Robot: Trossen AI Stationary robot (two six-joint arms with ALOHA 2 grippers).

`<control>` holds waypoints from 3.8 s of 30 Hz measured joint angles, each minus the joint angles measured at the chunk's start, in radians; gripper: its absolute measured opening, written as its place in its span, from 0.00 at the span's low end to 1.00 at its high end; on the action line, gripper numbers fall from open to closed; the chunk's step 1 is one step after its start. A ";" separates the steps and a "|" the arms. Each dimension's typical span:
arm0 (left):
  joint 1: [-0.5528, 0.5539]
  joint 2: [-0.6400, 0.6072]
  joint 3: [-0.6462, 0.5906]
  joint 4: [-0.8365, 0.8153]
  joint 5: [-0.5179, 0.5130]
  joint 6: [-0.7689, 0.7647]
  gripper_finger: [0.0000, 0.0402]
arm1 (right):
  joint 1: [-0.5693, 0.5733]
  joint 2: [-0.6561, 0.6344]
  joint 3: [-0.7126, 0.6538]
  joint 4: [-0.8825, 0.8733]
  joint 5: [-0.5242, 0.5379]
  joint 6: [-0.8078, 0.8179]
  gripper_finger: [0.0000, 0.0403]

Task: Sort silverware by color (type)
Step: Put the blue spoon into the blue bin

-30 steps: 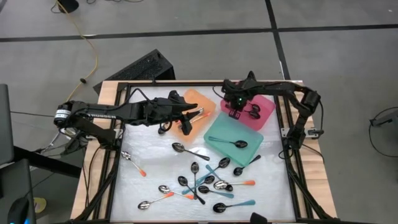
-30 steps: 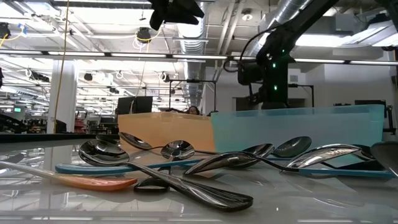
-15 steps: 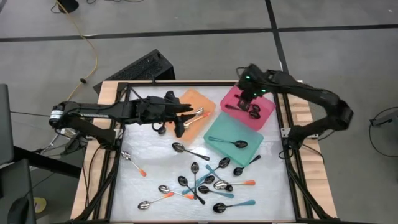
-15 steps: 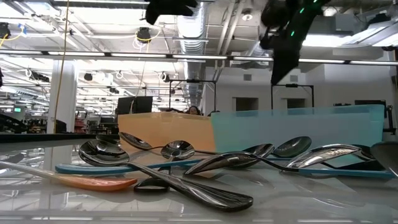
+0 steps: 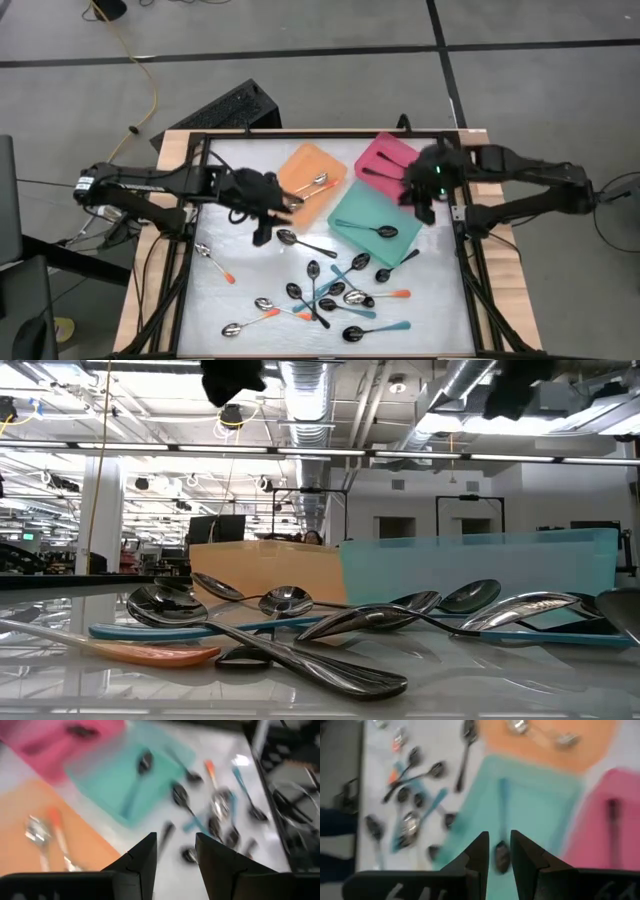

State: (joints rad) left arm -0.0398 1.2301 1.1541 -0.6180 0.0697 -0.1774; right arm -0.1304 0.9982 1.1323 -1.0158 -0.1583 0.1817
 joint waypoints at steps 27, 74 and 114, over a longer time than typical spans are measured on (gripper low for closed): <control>-0.373 0.216 0.000 0.213 -0.118 -0.255 0.30 | 0.801 0.240 -0.170 0.295 0.185 0.504 0.22; -0.580 0.178 0.000 0.179 -0.321 -0.303 0.30 | 0.937 0.941 0.198 0.447 0.226 0.432 0.27; -0.579 0.178 0.000 0.128 -0.421 -0.297 0.30 | 0.940 1.016 0.200 0.409 0.332 0.545 0.43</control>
State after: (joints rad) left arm -0.6193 1.4078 1.1542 -0.4900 -0.3511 -0.4747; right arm 0.8099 2.0140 1.3323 -0.6073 0.1738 0.7271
